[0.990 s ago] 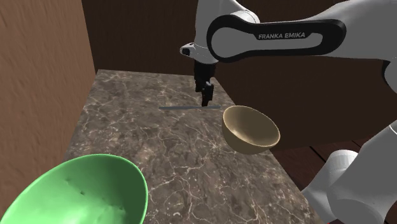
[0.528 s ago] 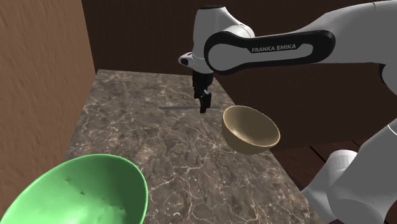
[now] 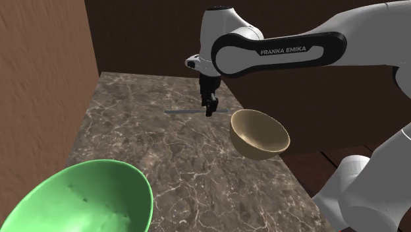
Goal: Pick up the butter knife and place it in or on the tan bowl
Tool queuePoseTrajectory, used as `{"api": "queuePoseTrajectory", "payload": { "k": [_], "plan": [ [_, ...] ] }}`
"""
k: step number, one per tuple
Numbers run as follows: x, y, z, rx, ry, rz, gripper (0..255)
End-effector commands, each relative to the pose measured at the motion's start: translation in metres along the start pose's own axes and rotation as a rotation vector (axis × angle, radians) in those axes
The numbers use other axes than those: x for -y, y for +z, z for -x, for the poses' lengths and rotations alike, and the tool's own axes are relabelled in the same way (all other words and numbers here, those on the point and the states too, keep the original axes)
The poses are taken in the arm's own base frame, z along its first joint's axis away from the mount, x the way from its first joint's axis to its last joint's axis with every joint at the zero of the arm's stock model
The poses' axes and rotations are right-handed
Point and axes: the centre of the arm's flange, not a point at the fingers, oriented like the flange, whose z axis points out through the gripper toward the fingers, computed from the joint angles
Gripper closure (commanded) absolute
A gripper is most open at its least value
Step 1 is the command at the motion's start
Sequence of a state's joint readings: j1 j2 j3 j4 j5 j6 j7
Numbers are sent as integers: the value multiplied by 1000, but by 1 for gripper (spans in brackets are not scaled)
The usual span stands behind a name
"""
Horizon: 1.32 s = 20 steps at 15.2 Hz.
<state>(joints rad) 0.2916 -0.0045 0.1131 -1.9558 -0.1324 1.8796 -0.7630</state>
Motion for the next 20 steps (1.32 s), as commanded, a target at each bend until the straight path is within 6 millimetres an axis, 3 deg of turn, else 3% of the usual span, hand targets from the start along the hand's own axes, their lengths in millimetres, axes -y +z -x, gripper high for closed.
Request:
{"api": "queuePoseTrajectory", "payload": {
  "k": [1, 9, 20],
  "plan": [
    [0, 0, 0, 0, 0, 0, 255],
    [0, 0, 0, 0, 0, 0, 255],
    [-2, -57, 8, 0, 0, 0, 255]
  ]
}}
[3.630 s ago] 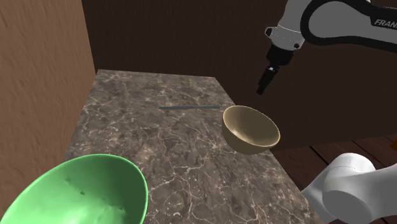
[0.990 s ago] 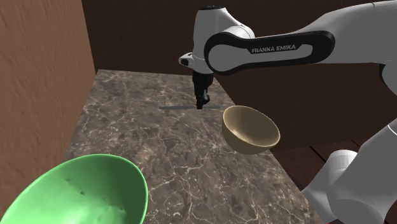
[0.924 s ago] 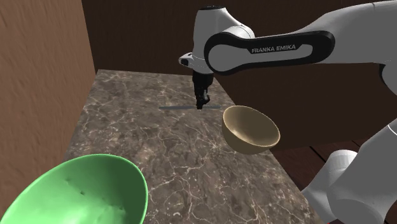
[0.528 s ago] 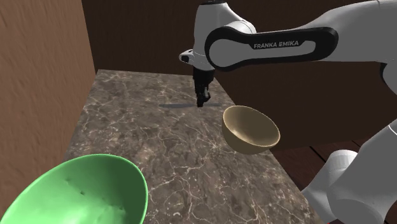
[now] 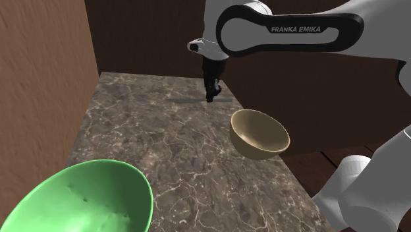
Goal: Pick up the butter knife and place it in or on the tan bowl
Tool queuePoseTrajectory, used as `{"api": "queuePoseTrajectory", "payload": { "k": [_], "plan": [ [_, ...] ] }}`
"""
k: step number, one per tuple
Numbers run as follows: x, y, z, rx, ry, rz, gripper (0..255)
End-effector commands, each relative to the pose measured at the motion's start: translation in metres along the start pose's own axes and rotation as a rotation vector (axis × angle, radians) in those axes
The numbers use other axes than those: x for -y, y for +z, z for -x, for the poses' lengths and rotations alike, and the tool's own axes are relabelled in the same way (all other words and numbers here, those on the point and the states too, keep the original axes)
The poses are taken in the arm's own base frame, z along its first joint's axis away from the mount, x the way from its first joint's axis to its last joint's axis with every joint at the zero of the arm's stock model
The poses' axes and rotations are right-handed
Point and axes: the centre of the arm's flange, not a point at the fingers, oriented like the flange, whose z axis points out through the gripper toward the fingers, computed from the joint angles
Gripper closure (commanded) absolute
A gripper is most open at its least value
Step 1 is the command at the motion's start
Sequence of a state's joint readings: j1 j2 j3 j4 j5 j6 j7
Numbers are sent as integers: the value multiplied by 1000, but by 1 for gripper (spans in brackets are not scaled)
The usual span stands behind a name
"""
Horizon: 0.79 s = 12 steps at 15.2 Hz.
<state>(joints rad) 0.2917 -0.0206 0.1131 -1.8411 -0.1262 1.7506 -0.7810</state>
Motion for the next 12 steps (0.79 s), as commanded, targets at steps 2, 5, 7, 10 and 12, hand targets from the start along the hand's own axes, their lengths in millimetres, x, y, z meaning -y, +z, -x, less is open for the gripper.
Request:
{"api": "queuePoseTrajectory", "payload": {
  "k": [2, 5, 7, 10, 12],
  "plan": [
    [0, -16, 2, 0, 0, 0, 255],
    [0, -32, 4, 0, 0, 0, 255],
    [-1, -42, 5, 0, 0, 0, 255],
    [-1, -58, 8, 0, 0, 0, 255],
    [-2, -68, 9, 0, 0, 0, 255]
  ]
}}
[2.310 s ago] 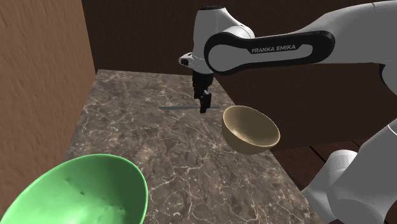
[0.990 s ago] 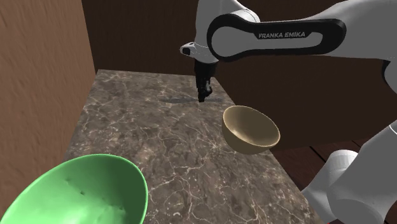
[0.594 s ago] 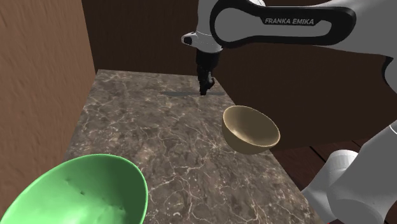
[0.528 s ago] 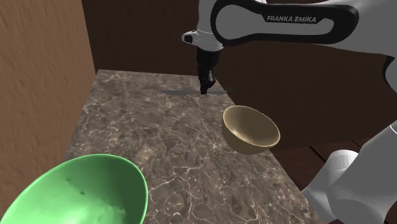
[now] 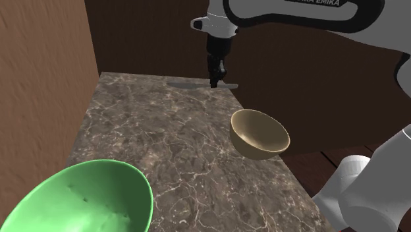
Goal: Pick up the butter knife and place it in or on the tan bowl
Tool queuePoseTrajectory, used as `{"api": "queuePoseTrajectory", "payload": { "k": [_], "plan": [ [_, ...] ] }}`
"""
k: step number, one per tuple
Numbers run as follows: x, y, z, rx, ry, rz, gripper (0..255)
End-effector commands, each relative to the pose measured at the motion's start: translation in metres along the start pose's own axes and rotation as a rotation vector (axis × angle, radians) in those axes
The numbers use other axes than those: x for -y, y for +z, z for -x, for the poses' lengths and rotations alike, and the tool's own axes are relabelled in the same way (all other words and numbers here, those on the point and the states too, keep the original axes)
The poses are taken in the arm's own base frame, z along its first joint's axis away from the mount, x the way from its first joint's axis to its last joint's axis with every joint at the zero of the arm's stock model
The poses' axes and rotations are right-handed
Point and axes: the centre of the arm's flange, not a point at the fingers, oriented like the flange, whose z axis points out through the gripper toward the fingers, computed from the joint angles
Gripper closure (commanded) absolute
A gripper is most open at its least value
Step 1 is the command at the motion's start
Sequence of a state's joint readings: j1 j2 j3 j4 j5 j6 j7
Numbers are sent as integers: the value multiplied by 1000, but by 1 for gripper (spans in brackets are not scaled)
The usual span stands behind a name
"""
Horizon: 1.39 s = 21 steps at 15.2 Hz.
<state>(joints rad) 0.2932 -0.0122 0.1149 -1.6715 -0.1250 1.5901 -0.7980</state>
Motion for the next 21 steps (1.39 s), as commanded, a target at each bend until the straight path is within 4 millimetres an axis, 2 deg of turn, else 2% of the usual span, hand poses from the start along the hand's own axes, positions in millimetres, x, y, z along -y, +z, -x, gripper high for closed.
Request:
{"api": "queuePoseTrajectory", "payload": {
  "k": [1, 12, 21],
  "plan": [
    [1, -11, 1, 0, 0, 0, 255],
    [-2, -65, 9, 0, 0, 0, 255],
    [100, -69, 70, 0, 0, 0, 255]
  ]
}}
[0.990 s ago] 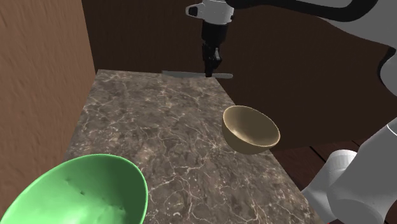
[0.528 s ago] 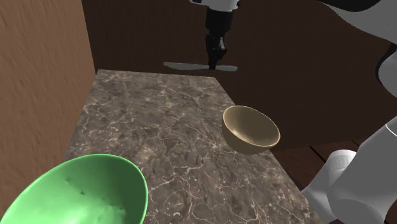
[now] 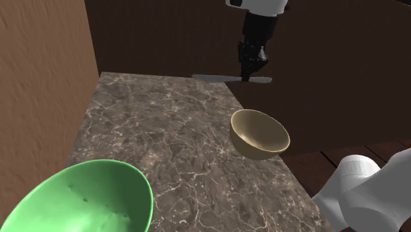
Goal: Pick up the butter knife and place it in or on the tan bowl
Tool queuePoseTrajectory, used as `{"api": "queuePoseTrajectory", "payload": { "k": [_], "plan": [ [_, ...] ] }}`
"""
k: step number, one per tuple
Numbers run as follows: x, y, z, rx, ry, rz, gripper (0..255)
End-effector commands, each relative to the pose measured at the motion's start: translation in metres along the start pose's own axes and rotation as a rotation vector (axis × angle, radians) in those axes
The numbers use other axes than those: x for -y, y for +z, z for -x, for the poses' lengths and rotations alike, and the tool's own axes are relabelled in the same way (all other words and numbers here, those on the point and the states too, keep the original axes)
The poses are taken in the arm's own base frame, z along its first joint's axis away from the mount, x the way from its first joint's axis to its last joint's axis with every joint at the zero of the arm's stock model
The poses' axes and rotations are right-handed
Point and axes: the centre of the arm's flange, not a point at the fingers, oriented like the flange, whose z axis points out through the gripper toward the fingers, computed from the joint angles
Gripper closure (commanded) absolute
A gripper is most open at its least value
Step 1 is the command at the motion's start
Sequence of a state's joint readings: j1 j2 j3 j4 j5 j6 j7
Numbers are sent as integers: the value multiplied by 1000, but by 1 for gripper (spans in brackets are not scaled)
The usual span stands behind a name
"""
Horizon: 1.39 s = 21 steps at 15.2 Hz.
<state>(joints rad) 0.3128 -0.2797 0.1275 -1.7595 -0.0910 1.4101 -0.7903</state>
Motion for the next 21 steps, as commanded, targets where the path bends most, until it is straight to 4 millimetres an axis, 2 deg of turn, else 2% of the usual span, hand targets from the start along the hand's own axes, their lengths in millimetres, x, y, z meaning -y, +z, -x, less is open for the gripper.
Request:
{"api": "queuePoseTrajectory", "payload": {
  "k": [1, 9, 21],
  "plan": [
    [24, 3, 15, 0, 0, 0, 255],
    [113, -1, 68, 0, 0, 0, 255],
    [115, 62, 60, 0, 0, 0, 255]
  ]
}}
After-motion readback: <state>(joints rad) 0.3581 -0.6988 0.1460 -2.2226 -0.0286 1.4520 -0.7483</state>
